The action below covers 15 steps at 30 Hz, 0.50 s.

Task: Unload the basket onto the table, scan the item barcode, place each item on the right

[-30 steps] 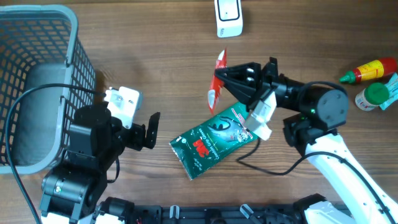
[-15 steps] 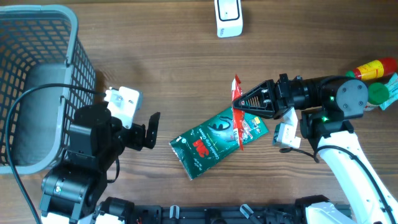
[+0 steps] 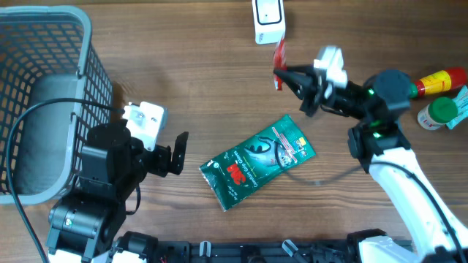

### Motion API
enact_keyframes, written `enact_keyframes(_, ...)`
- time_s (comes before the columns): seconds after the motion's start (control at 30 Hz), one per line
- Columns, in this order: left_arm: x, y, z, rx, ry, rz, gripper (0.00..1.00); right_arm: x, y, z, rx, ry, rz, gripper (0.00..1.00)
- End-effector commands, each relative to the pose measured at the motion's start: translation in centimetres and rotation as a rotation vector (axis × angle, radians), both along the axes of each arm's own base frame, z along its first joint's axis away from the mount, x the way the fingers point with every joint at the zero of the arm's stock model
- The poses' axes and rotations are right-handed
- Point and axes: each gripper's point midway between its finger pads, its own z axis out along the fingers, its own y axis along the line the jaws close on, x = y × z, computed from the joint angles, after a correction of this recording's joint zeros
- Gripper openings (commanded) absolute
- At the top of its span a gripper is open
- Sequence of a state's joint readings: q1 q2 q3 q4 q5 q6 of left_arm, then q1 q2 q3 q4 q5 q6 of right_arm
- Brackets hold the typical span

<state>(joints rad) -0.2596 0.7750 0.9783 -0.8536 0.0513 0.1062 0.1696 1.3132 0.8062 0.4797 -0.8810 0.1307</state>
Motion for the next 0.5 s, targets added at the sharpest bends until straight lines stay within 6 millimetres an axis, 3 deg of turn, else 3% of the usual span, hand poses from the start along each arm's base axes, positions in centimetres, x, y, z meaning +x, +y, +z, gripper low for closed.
enact_keyframes(0.0, 0.0, 0.0, 0.1, -0.011, -0.001, 0.002, 1.0, 2.9, -1.4, -5.9, 0.221, 0.618, -0.199, 0.09)
enact_keyframes(0.03, 0.0, 0.0, 0.1, -0.011, -0.001, 0.002, 1.0, 2.9, -1.3, -7.1, 0.251, 0.72, -0.214, 0.29)
enact_keyframes(0.07, 0.0, 0.0, 0.1, -0.011, -0.001, 0.002, 1.0, 3.2, -1.3, -7.9, 0.259, 0.756, -0.222, 0.31)
enact_keyframes(0.13, 0.0, 0.0, 0.1, -0.011, -0.001, 0.002, 1.0, 5.0, -2.3, -10.0, 0.302, 0.83, -0.331, 0.07)
enact_keyframes(0.4, 0.0, 0.0, 0.1, -0.011, -0.001, 0.002, 1.0, 8.9, -2.0, -14.1, 0.319, 0.903, -0.381, 0.05)
enact_keyframes(0.43, 0.0, 0.0, 0.1, -0.011, -0.001, 0.002, 1.0, 8.9, -1.9, -14.2, 0.292, 0.876, -0.374, 0.15)
enact_keyframes(0.47, 0.0, 0.0, 0.1, -0.011, -0.001, 0.002, 1.0, 8.7, -1.5, -14.2, 0.225, 0.803, -0.35, 0.37)
